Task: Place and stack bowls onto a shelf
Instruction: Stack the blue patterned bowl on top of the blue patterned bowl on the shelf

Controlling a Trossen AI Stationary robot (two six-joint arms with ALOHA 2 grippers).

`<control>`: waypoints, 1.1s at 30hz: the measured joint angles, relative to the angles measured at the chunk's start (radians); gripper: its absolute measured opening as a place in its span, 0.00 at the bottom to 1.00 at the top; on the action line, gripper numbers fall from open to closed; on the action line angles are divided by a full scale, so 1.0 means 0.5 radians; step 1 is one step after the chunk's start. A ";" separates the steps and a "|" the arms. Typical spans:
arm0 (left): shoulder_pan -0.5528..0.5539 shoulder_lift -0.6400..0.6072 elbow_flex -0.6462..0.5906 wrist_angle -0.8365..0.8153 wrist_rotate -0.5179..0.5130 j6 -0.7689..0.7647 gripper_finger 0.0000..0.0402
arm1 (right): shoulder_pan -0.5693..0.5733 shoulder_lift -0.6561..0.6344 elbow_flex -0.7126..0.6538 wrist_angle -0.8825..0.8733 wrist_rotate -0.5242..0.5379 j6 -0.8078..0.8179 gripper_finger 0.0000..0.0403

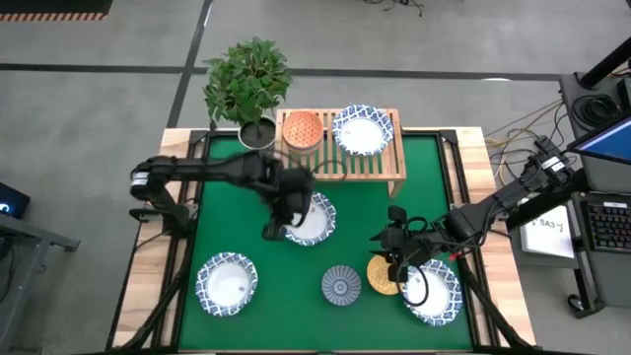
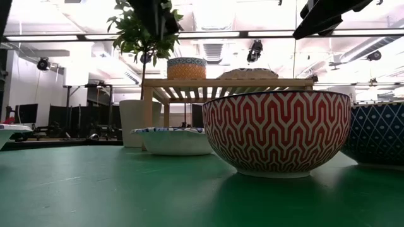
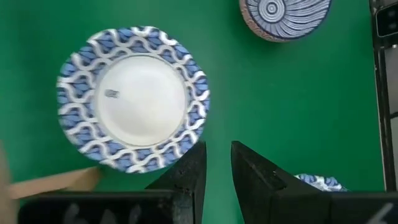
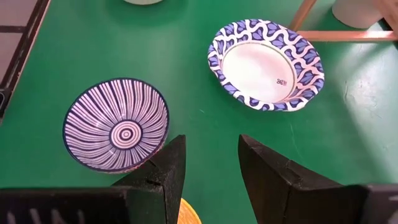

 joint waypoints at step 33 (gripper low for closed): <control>-0.386 -1.394 -1.993 2.167 -0.650 -0.619 0.14 | -0.400 0.776 0.631 0.092 -0.128 -0.555 0.34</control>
